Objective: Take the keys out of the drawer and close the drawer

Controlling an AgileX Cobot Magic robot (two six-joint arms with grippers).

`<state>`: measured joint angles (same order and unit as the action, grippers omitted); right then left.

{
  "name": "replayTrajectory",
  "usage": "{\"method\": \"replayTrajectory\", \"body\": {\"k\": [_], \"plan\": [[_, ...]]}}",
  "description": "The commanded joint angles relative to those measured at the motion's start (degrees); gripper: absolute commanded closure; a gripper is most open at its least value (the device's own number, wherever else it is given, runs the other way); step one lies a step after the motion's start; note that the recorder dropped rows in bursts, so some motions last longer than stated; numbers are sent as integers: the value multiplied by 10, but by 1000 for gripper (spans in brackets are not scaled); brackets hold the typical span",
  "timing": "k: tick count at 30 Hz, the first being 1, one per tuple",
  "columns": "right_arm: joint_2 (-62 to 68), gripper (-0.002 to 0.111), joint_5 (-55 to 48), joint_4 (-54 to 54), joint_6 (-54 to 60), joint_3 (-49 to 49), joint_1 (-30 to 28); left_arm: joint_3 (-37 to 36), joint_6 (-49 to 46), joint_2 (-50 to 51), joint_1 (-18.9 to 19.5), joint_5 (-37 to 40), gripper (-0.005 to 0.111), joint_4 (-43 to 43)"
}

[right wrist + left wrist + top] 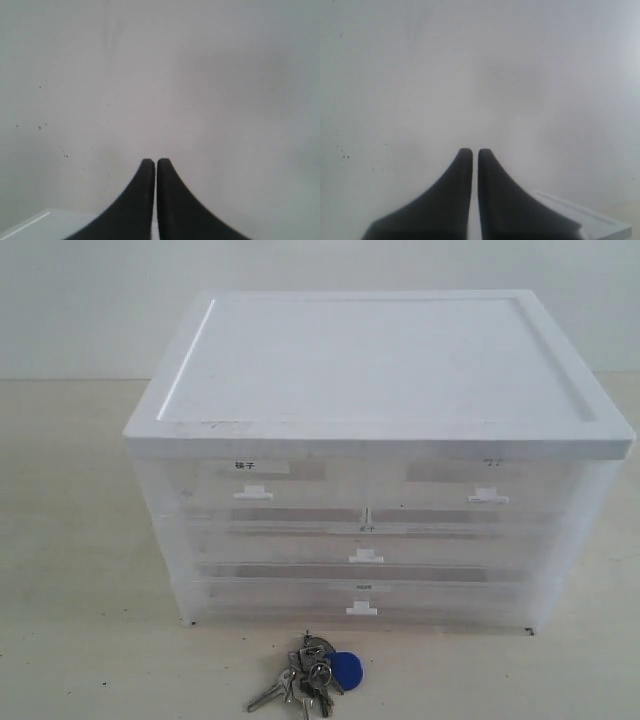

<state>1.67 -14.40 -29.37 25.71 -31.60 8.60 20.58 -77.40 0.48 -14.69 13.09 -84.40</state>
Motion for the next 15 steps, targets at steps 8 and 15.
{"method": "replayTrajectory", "body": {"k": [8,15], "plan": [[-17,108,-17,0,-16,23,0,-33,-2,-5,-4,48,102,-2],[-17,108,-58,0,-18,23,0,-73,-2,-5,-4,76,102,-2]]}}
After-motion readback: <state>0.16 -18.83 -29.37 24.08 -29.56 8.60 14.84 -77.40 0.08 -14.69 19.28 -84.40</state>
